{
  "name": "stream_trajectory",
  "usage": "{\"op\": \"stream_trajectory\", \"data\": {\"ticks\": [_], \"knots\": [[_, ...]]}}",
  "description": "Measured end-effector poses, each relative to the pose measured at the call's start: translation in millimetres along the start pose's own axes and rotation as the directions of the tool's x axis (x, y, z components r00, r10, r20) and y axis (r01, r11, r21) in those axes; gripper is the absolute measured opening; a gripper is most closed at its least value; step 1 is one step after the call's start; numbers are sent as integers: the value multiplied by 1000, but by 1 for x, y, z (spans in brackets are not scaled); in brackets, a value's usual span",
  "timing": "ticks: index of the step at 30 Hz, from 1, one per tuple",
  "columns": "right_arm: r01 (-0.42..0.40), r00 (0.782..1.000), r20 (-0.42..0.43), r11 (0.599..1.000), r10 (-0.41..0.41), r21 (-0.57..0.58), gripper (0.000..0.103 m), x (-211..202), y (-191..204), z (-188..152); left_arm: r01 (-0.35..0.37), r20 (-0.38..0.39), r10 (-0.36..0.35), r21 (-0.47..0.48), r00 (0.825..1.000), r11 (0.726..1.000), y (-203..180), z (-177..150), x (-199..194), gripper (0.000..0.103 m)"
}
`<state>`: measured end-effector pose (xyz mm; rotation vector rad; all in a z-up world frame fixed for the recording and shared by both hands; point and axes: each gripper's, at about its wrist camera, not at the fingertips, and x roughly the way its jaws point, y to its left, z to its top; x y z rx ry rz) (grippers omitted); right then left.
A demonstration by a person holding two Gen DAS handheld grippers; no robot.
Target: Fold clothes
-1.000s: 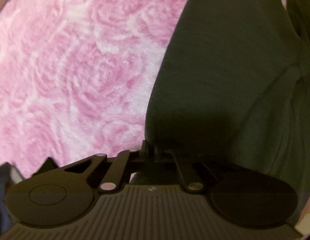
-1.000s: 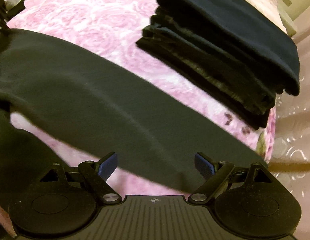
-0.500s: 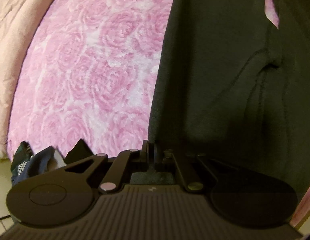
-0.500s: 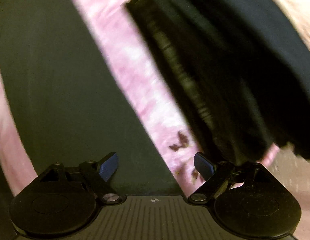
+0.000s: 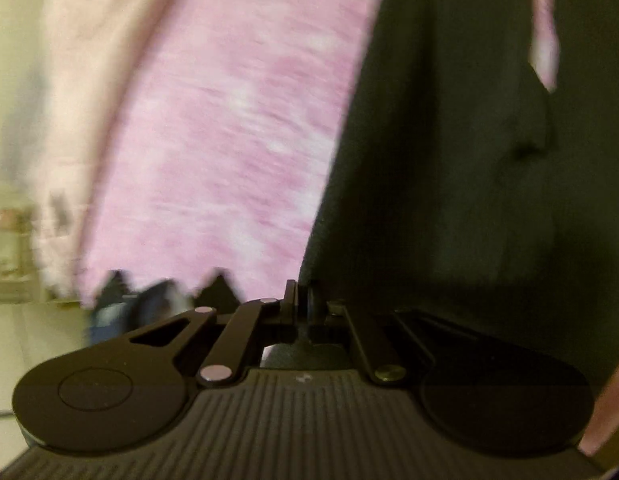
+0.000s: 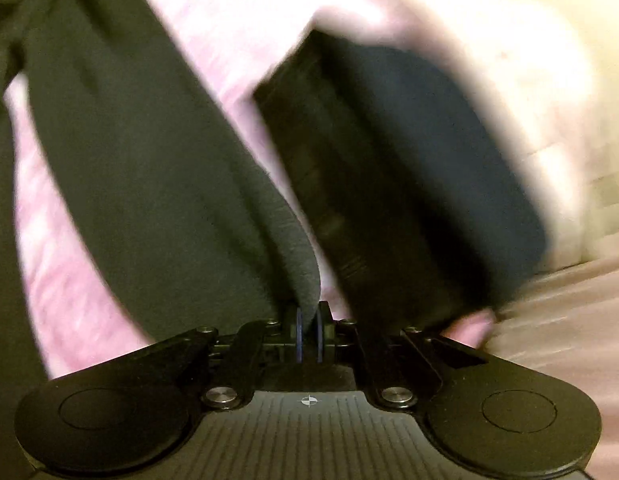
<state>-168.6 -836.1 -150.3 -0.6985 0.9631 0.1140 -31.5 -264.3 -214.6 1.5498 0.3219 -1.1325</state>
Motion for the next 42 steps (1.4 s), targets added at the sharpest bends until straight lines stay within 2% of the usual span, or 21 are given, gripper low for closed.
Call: {"op": "stream_trajectory", "data": {"ticks": [2,4,5,8,10,14,18,22,24,30,37,42], "knots": [[103,992,68,992,-108,69,5,-51,17,-5,-109,37,112,-77,993,991,8,-9,-33,2],[107,991,70,989,-115,106,5,-85,52,-22,-155,53,163,-126,985,980,-4,-30,-66,2],[86,995,45,990,-92,108,5,-92,75,-34,-144,49,151,-131,987,981,-18,-43,-77,2],[35,998,-57,992,-28,121,5,-96,137,-67,-42,15,44,-102,999,994,-75,-77,-81,2],[23,992,-123,991,-7,131,5,-87,172,-86,14,6,-13,-67,1000,998,-116,-97,-71,2],[26,979,-203,992,-1,122,5,-71,217,-111,72,29,-72,6,997,997,-181,-124,-56,2],[85,975,-219,981,-45,174,5,-71,214,-96,52,64,-52,10,997,999,-206,-143,-56,2],[173,975,-174,961,-136,217,5,-109,198,-91,-20,113,26,-58,993,998,-194,-153,-69,2],[185,972,-188,951,-140,248,5,-117,198,-91,-41,141,55,-97,988,994,-187,-157,-80,2],[192,964,-228,950,-136,245,4,-126,214,-100,40,123,-33,-60,992,997,-223,-166,-65,2],[228,952,-262,938,-158,261,4,-139,220,-105,24,157,-4,-125,988,992,-212,-170,-82,2],[209,949,-291,933,-122,292,5,-133,228,-104,92,112,-84,-74,990,993,-242,-169,-47,2]]}}
